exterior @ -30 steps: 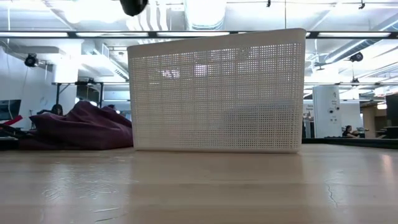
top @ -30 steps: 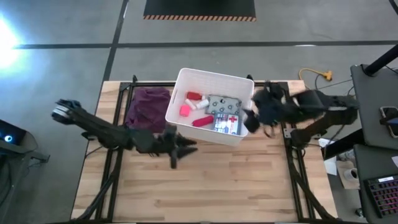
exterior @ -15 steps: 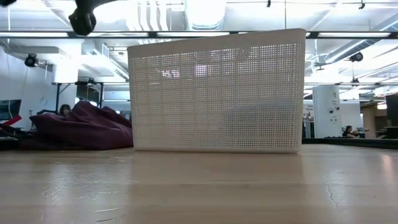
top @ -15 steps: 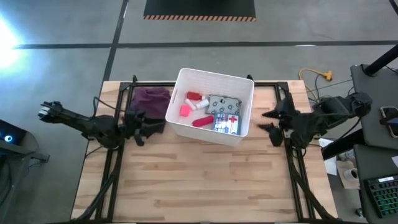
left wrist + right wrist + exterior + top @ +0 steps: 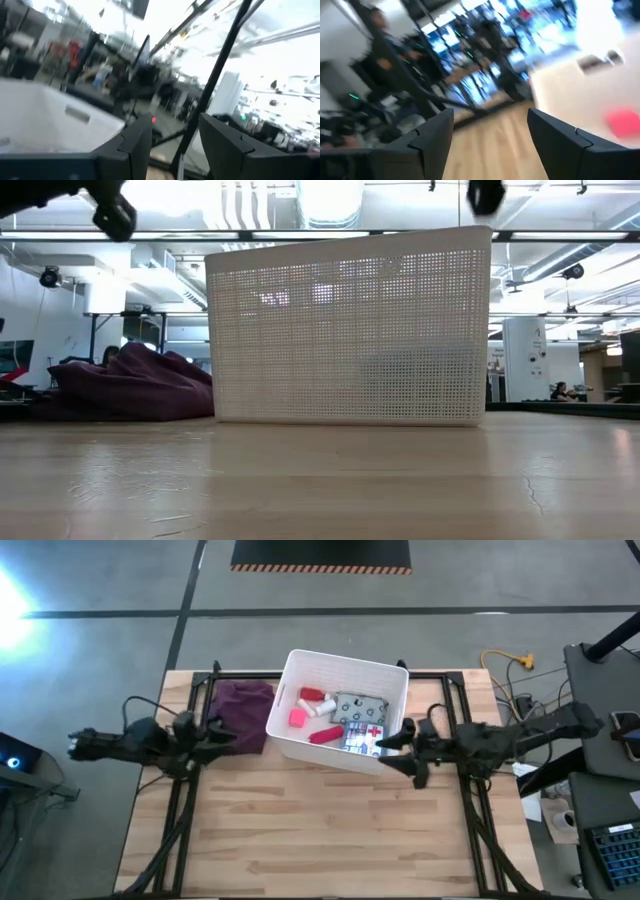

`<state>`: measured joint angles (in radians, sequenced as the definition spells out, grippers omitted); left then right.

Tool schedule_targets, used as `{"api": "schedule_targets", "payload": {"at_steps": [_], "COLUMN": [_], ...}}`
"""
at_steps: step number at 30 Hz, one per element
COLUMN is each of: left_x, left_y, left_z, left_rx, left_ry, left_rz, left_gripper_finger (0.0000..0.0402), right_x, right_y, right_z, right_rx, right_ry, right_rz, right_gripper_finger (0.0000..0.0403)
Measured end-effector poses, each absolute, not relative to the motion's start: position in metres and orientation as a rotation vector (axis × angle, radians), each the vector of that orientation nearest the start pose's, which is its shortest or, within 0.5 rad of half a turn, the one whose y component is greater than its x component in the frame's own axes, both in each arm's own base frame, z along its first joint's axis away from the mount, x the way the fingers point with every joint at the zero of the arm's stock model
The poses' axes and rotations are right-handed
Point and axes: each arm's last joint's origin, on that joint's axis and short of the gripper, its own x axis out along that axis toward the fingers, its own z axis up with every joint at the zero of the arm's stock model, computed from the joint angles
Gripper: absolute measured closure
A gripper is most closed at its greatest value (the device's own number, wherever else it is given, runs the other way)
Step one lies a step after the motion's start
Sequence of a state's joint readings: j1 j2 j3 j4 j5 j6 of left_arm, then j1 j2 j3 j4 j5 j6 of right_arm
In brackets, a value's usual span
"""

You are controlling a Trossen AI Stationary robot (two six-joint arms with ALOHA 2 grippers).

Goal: Pick & place medical supplies in basket/bin
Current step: Return to Home Position

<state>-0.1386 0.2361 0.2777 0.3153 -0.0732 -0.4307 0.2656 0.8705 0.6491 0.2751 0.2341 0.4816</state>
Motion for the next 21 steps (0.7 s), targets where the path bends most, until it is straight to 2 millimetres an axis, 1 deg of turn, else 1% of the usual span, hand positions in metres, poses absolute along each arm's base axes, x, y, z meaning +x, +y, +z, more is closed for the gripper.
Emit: {"api": "schedule_targets", "payload": {"at_steps": [2, 3, 5, 7, 8, 11, 12, 16, 18, 21], "left_x": [0.090, 0.087, 0.080, 0.075, 0.071, 0.072, 0.072, 0.079, 0.079, 0.078], "left_y": [-0.008, -0.007, -0.006, -0.006, -0.005, -0.005, -0.005, -0.006, -0.006, -0.007], "left_z": [0.264, 0.262, 0.259, 0.253, 0.253, 0.244, 0.243, 0.241, 0.237, 0.237], "left_rx": [-0.440, -0.434, -0.425, -0.417, -0.410, -0.385, -0.385, -0.394, -0.380, -0.329], "left_ry": [-0.334, -0.334, -0.321, -0.274, -0.270, -0.163, -0.149, -0.125, -0.097, -0.094], "left_rz": [-0.139, -0.144, -0.167, -0.164, -0.162, -0.136, -0.133, -0.127, -0.135, -0.148], "left_gripper_finger": [0.0254, 0.0254, 0.0254, 0.0254, 0.0254, 0.0254, 0.0254, 0.0254, 0.0254, 0.0254], "right_x": [0.195, 0.195, 0.192, 0.185, 0.181, 0.165, 0.159, 0.138, 0.130, 0.118], "right_y": [0.038, 0.035, 0.030, 0.028, 0.027, 0.026, 0.025, 0.023, 0.022, 0.021], "right_z": [0.295, 0.288, 0.287, 0.290, 0.292, 0.288, 0.285, 0.262, 0.253, 0.235], "right_rx": [0.518, 0.513, 0.495, 0.465, 0.444, 0.413, 0.415, 0.433, 0.440, 0.437], "right_ry": [0.011, 0.025, -0.024, -0.081, -0.106, -0.134, -0.143, -0.164, -0.192, -0.206], "right_rz": [-0.003, -0.017, -0.020, -0.013, -0.005, 0.019, 0.025, 0.040, 0.053, 0.074], "right_gripper_finger": [0.0158, 0.0158, 0.0156, 0.0154, 0.0154, 0.0155, 0.0156, 0.0160, 0.0161, 0.0158]}}
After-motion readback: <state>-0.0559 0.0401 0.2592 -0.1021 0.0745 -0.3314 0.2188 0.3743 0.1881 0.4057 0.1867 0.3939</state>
